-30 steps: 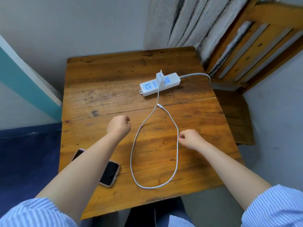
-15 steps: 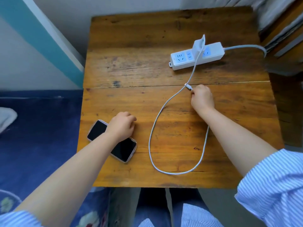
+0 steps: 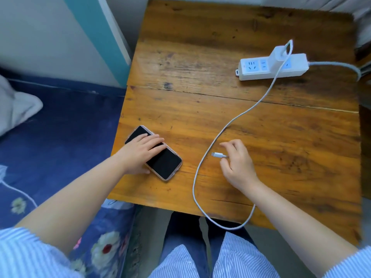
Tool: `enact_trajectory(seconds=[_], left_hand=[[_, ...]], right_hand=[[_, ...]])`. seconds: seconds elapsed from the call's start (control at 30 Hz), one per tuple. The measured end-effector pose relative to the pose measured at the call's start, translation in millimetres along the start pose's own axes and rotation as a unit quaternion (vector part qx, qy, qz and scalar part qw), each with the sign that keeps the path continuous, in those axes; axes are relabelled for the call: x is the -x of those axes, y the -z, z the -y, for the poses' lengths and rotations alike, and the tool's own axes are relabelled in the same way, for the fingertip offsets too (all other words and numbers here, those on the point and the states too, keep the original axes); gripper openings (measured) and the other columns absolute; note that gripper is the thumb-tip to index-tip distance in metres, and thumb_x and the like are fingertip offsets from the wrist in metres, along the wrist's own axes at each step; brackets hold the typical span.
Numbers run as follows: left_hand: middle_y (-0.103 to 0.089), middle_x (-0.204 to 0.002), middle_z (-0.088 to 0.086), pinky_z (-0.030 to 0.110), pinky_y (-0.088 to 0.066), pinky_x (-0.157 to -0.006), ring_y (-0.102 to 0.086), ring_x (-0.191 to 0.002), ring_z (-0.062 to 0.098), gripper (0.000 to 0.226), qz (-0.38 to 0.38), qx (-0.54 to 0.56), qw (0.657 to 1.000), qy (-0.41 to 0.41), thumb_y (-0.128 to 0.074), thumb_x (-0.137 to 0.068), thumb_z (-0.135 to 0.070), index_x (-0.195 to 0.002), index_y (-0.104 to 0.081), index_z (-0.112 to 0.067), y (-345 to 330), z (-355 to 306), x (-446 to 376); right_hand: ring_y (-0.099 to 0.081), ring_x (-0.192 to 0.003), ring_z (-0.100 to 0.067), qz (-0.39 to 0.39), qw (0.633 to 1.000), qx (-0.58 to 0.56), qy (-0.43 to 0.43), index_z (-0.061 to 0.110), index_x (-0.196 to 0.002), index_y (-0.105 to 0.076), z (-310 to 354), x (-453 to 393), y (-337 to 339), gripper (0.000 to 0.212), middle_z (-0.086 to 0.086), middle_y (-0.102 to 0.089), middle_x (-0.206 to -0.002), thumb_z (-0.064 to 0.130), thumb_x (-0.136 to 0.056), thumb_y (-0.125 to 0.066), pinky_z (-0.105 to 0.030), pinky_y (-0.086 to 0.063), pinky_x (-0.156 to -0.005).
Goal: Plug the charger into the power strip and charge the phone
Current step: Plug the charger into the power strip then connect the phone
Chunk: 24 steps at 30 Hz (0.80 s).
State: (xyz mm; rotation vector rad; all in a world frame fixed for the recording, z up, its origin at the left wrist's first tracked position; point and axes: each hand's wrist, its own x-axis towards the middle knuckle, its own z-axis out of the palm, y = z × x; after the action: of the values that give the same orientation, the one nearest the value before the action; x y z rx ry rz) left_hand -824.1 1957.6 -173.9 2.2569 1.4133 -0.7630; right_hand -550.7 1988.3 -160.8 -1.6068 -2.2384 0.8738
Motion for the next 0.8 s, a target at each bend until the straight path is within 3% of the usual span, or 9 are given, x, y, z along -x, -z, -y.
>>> enact_trajectory(seconds=[0.1, 0.23, 0.37, 0.5, 0.63, 0.73, 0.8], left_hand=[[-0.014, -0.157, 0.003, 0.037, -0.004, -0.119, -0.005, -0.145, 0.020, 0.090, -0.012, -0.011, 1.000, -0.023, -0.065, -0.078, -0.043, -0.146, -0.010, -0.021, 1.9, -10.2, -8.7], [-0.017, -0.155, 0.008, 0.037, -0.007, -0.119, -0.010, -0.143, 0.024, 0.093, 0.016, -0.023, 0.998, -0.047, -0.067, -0.077, -0.041, -0.146, -0.008, -0.018, 2.6, -20.5, -16.9], [-0.028, -0.149, 0.012, 0.038, -0.016, -0.117, -0.022, -0.138, 0.027, 0.090, -0.011, -0.028, 0.998, -0.051, -0.065, -0.077, -0.045, -0.145, -0.014, -0.014, 6.1, -20.7, -20.4], [-0.042, -0.140, 0.020, 0.042, -0.031, -0.110, -0.038, -0.129, 0.034, 0.092, -0.101, 0.044, 0.994, -0.004, -0.073, -0.069, -0.042, -0.140, -0.029, -0.002, 17.0, -21.5, -15.9], [-0.062, -0.107, 0.035, 0.053, -0.052, -0.082, -0.061, -0.097, 0.048, 0.087, -0.223, 0.116, 0.968, 0.022, -0.089, -0.047, -0.020, -0.116, -0.052, 0.017, 30.8, -16.6, -8.0], [-0.068, -0.087, 0.031, 0.046, -0.058, -0.064, -0.067, -0.078, 0.042, 0.071, -0.267, 0.110, 0.957, 0.035, -0.088, -0.050, -0.011, -0.108, -0.058, 0.018, 36.6, -14.7, -7.7], [-0.066, -0.100, 0.029, 0.043, -0.056, -0.077, -0.063, -0.092, 0.040, 0.072, -0.236, 0.111, 0.964, 0.048, -0.083, -0.062, -0.016, -0.121, -0.052, 0.011, 37.8, -12.6, -12.5]], right_hand=[[-0.051, -0.098, -0.041, 0.028, 0.999, -0.014, 0.041, -0.008, -0.107, -0.054, 10.6, -4.0, -14.5, 0.029, -0.029, -0.055, -0.101, -0.001, -0.080, -0.048, -0.043, -0.043, -0.084], [-0.055, -0.079, -0.042, 0.047, 0.993, -0.022, 0.103, -0.009, -0.092, -0.062, 17.2, -5.4, -28.8, 0.014, -0.028, -0.061, -0.083, -0.005, -0.081, -0.053, -0.042, -0.045, -0.069], [-0.057, -0.070, -0.042, 0.046, 0.993, -0.023, 0.111, -0.008, -0.088, -0.065, 17.0, -1.7, -33.7, 0.013, -0.026, -0.064, -0.073, -0.006, -0.077, -0.059, -0.035, -0.042, -0.066], [-0.059, -0.066, -0.041, 0.031, 0.992, -0.029, 0.122, -0.008, -0.084, -0.067, 22.6, -2.2, -32.5, 0.011, -0.026, -0.066, -0.068, -0.006, -0.074, -0.062, -0.037, -0.047, -0.065], [-0.064, -0.061, -0.035, -0.019, 0.989, -0.067, 0.133, -0.008, -0.082, -0.068, 39.3, -11.7, -21.1, 0.012, -0.023, -0.069, -0.066, -0.003, -0.073, -0.062, -0.033, -0.051, -0.063], [-0.066, -0.059, -0.031, -0.056, 0.983, -0.071, 0.157, -0.008, -0.080, -0.068, 50.0, -25.9, -13.9, 0.012, -0.022, -0.071, -0.065, -0.003, -0.072, -0.062, -0.029, -0.043, -0.062], [-0.066, -0.064, -0.035, -0.072, 0.987, -0.077, 0.122, -0.008, -0.083, -0.068, 49.3, -35.7, -13.8, 0.012, -0.025, -0.070, -0.070, -0.003, -0.075, -0.060, -0.032, -0.044, -0.063]])
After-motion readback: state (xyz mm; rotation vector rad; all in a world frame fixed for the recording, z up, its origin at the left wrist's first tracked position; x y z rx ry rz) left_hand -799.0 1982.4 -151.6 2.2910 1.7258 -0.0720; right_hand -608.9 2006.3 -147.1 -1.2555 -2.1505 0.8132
